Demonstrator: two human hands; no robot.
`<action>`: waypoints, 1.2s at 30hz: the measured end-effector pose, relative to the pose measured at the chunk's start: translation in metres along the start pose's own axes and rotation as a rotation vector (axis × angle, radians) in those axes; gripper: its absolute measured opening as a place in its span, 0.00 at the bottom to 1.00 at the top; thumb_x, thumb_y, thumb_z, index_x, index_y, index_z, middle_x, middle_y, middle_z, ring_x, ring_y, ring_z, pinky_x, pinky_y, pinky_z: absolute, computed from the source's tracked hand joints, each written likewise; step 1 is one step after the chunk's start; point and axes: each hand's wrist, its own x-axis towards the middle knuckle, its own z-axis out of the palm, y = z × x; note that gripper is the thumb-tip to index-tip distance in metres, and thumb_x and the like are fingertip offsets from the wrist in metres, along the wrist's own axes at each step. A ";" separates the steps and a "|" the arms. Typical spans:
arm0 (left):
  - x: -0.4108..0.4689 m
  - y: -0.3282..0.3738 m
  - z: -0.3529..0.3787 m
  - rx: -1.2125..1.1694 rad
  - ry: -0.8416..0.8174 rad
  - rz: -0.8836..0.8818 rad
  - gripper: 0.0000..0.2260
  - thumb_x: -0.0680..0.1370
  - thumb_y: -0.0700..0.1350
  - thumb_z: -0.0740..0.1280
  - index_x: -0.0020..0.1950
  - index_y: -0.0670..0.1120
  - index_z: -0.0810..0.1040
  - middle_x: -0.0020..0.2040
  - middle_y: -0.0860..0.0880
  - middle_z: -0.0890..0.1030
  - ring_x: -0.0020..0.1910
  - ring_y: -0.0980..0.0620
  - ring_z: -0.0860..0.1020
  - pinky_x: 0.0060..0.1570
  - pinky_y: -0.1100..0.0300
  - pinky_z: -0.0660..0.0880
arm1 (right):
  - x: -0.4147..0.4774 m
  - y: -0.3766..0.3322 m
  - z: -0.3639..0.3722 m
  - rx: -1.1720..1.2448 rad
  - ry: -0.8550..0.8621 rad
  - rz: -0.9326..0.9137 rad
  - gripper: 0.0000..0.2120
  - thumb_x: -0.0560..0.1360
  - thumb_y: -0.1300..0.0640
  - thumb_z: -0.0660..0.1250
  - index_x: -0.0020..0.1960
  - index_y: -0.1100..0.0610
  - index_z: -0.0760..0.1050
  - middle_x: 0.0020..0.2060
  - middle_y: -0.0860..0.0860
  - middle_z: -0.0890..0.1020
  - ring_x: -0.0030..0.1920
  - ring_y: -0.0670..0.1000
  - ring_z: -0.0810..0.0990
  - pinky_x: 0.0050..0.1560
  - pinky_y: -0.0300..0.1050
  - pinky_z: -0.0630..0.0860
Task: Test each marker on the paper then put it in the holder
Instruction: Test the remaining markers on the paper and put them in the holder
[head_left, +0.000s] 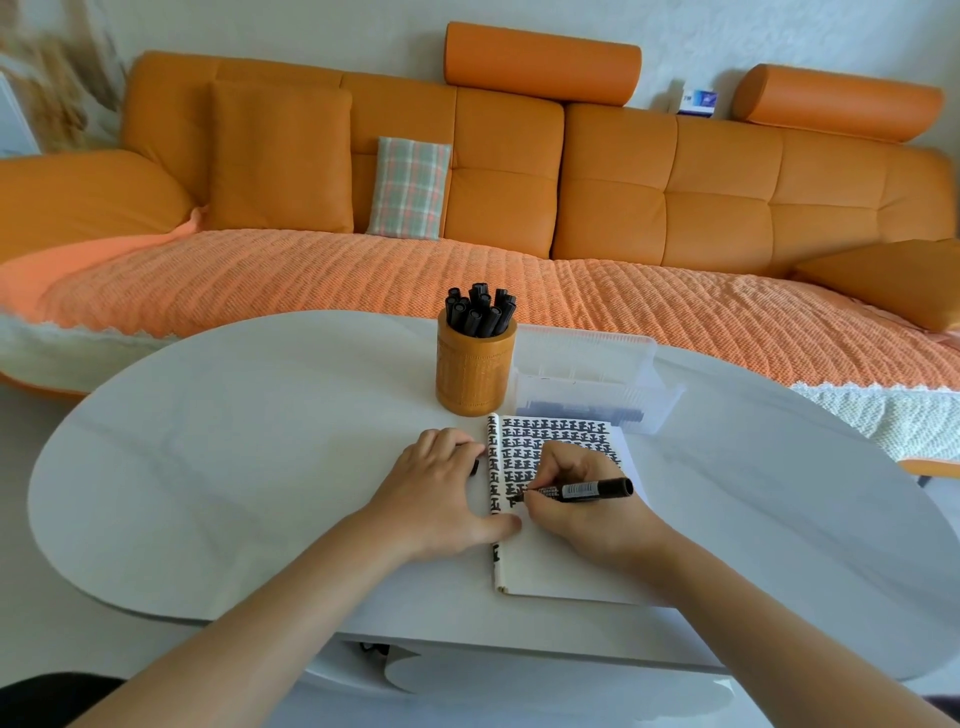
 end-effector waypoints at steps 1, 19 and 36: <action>0.000 0.000 0.000 0.002 0.001 0.001 0.41 0.65 0.74 0.60 0.72 0.53 0.62 0.66 0.56 0.62 0.68 0.54 0.57 0.68 0.59 0.58 | 0.000 0.000 0.000 -0.003 -0.005 -0.008 0.07 0.71 0.68 0.70 0.37 0.61 0.73 0.32 0.48 0.77 0.33 0.45 0.72 0.35 0.39 0.68; 0.000 0.000 -0.003 0.000 -0.018 -0.009 0.41 0.67 0.74 0.62 0.73 0.54 0.61 0.67 0.57 0.62 0.68 0.55 0.57 0.68 0.57 0.59 | 0.000 -0.004 -0.003 0.011 -0.029 0.007 0.08 0.69 0.68 0.69 0.35 0.59 0.72 0.30 0.44 0.76 0.32 0.44 0.72 0.34 0.37 0.68; 0.009 -0.027 -0.024 -0.225 0.060 0.012 0.18 0.76 0.53 0.68 0.66 0.53 0.74 0.56 0.61 0.75 0.61 0.61 0.68 0.64 0.61 0.67 | 0.016 -0.013 -0.038 0.098 0.011 0.035 0.22 0.82 0.72 0.53 0.65 0.51 0.76 0.48 0.50 0.83 0.38 0.47 0.80 0.38 0.39 0.75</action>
